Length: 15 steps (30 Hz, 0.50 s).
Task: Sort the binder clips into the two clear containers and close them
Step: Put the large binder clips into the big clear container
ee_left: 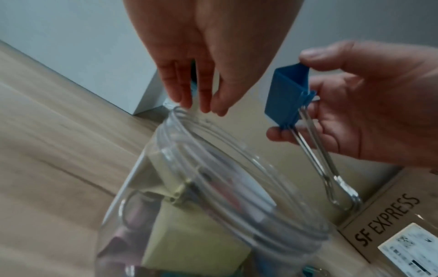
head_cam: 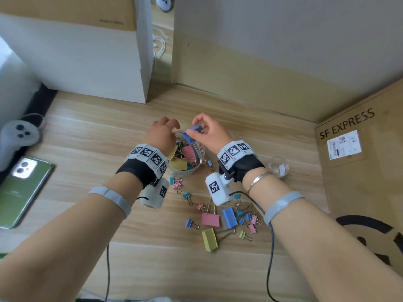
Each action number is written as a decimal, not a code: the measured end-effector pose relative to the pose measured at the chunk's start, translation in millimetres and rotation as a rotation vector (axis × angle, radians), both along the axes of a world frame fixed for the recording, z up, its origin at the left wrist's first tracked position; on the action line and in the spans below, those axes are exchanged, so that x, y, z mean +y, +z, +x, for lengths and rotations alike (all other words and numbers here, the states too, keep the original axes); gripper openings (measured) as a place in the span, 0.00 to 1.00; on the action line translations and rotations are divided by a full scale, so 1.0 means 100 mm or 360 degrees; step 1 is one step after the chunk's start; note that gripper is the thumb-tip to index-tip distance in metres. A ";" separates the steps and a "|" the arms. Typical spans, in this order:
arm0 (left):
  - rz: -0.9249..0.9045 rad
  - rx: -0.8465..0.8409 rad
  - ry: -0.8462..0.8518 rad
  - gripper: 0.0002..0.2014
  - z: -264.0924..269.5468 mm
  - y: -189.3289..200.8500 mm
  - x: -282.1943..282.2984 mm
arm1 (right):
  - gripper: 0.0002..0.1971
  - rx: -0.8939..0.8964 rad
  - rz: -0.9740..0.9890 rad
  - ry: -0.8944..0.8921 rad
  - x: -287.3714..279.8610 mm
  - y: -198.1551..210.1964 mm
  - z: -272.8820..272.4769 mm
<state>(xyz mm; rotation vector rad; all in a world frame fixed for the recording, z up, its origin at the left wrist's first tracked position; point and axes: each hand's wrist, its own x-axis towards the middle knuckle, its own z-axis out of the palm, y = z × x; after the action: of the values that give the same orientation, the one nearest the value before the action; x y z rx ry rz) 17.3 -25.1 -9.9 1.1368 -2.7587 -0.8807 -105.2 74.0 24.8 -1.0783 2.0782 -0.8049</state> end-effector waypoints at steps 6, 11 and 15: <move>0.0352 -0.0238 0.0108 0.21 0.06 -0.10 0.01 | 0.18 0.0426 0.0283 -0.0169 -0.12 -0.20 0.16; 0.0341 -0.0321 0.0120 0.22 0.04 -0.15 0.04 | 0.15 0.0482 0.0204 -0.0352 -0.27 -0.20 0.31; 0.0320 -0.0379 0.0097 0.22 0.03 -0.14 0.05 | 0.08 0.0488 0.0291 -0.0355 -0.30 -0.23 0.27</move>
<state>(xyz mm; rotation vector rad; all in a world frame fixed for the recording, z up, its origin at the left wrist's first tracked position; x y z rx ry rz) 20.5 -20.1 -24.2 1.4384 -2.8508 -1.1033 -78.5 43.8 2.0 -0.9266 2.5098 -0.5645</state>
